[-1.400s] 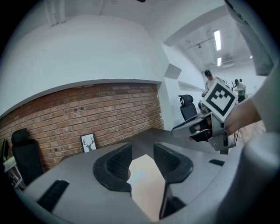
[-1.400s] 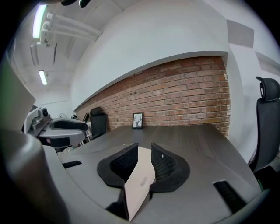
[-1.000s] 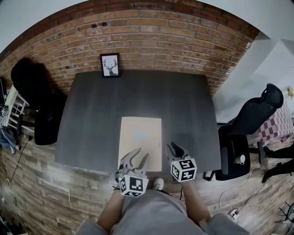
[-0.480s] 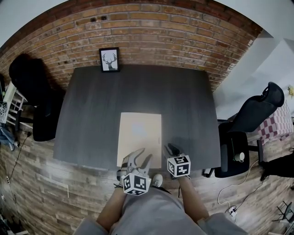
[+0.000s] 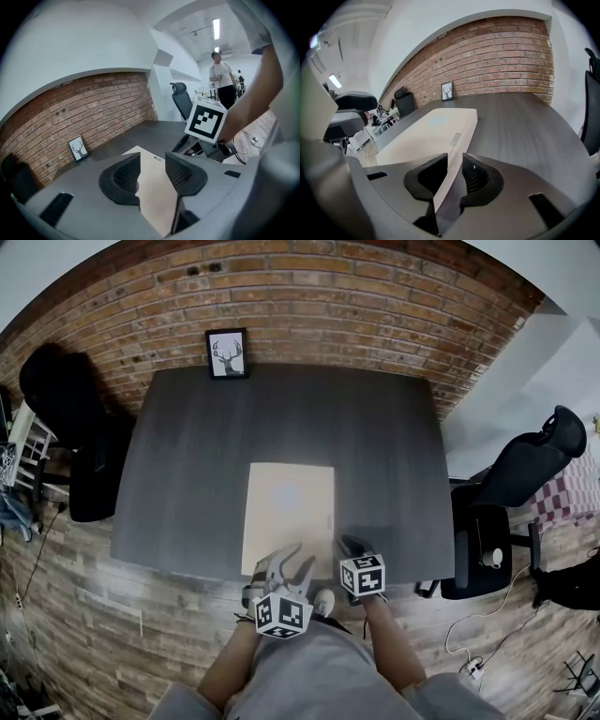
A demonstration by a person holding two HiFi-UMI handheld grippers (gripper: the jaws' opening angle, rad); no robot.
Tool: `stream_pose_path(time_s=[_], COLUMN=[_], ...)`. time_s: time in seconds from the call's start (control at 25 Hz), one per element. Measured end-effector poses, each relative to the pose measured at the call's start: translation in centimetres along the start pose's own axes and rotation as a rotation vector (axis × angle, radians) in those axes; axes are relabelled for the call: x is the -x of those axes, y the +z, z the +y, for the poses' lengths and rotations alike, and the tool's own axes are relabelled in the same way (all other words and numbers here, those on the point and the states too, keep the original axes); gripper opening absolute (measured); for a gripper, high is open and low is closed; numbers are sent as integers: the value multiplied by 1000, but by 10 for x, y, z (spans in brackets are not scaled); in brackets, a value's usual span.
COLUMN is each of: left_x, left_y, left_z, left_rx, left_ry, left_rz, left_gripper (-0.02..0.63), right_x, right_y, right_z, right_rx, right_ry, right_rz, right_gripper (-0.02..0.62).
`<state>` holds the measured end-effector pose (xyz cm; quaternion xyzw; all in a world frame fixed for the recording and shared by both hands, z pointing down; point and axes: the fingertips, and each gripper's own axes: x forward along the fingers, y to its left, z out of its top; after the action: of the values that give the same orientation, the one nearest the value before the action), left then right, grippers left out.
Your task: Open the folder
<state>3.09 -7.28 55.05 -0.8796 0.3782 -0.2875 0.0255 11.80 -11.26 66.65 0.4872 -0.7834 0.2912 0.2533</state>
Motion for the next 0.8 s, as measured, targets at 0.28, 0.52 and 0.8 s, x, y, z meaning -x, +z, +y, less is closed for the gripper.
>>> stream_pose_path(time_s=[0.28, 0.52, 0.8], left_x=[-3, -7, -20], left_y=[-8, -16, -29], left_z=[-5, -8, -27], left_rx=[-7, -24, -95], left_ry=[-15, -27, -88], left_rz=[21, 41, 73], left_gripper=[158, 158, 160], right_x=[-5, -6, -6], right_y=[-10, -11, -11], right_z=[2, 2, 0], right_rx=[-8, -18, -23], right_ry=[6, 9, 10], right_rz=[27, 28, 41], right_gripper=[71, 77, 87])
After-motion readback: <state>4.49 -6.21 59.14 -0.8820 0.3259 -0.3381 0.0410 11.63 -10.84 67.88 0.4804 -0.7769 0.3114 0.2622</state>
